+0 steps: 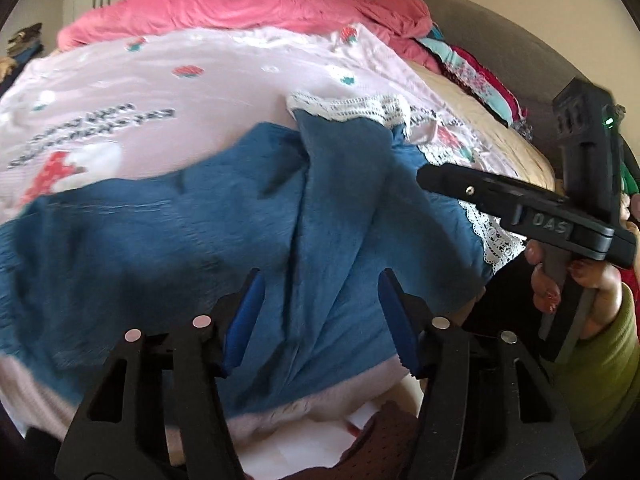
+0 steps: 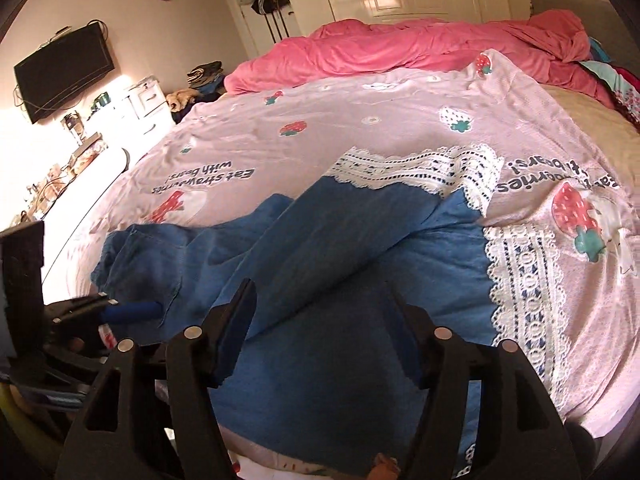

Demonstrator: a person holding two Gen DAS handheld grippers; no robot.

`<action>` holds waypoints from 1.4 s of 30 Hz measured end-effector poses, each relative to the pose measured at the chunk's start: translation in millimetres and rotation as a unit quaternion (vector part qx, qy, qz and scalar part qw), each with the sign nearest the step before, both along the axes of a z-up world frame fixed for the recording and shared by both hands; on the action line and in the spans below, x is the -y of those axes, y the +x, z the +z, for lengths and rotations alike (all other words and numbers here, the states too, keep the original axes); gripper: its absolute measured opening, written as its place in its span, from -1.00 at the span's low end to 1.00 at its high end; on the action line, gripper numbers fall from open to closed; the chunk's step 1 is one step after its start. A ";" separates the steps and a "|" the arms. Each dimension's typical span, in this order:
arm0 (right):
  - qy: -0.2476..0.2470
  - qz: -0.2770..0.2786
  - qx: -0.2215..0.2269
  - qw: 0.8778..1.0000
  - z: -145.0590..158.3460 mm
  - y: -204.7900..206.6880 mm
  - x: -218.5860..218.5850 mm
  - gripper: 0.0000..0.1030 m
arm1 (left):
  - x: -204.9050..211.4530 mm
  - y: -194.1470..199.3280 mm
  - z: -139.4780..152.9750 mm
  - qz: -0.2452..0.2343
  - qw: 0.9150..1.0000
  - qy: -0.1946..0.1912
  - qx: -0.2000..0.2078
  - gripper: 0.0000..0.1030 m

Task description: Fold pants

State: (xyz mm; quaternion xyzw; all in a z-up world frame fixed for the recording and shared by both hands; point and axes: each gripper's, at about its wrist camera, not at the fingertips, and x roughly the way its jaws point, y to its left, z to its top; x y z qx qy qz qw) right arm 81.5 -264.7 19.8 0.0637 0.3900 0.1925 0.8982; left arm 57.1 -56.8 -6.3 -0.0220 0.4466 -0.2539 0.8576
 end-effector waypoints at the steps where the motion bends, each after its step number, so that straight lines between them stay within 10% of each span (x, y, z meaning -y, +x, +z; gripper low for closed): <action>1: -0.002 -0.003 0.000 1.000 0.4 2.2 1.0 0.21 | 3.5 5.7 -3.3 -0.003 1.000 0.001 -0.005 -0.04; 9: -0.026 -0.012 -0.009 1.000 -3.6 18.1 -0.7 0.21 | 14.8 40.9 -21.0 -0.002 1.000 0.010 -0.021 -0.24; 14: -0.052 -0.004 -0.006 0.999 0.5 39.1 -13.9 0.21 | 14.6 41.5 -23.9 -0.025 0.997 -0.066 -0.024 -0.65; 33: -0.199 -0.054 -0.082 0.975 -44.7 196.6 -91.1 0.22 | 29.5 23.9 -31.1 -0.052 0.997 -0.055 0.019 -0.65; 38: -0.128 -0.089 -0.089 0.984 -51.0 202.6 -57.0 -0.80 | 33.3 23.1 -29.4 -0.044 0.997 -0.051 0.027 -0.65; 42: -0.076 -0.110 -0.067 0.989 -34.7 179.6 -26.6 -0.86 | 29.6 26.1 -30.8 -0.034 0.997 -0.061 0.022 -0.65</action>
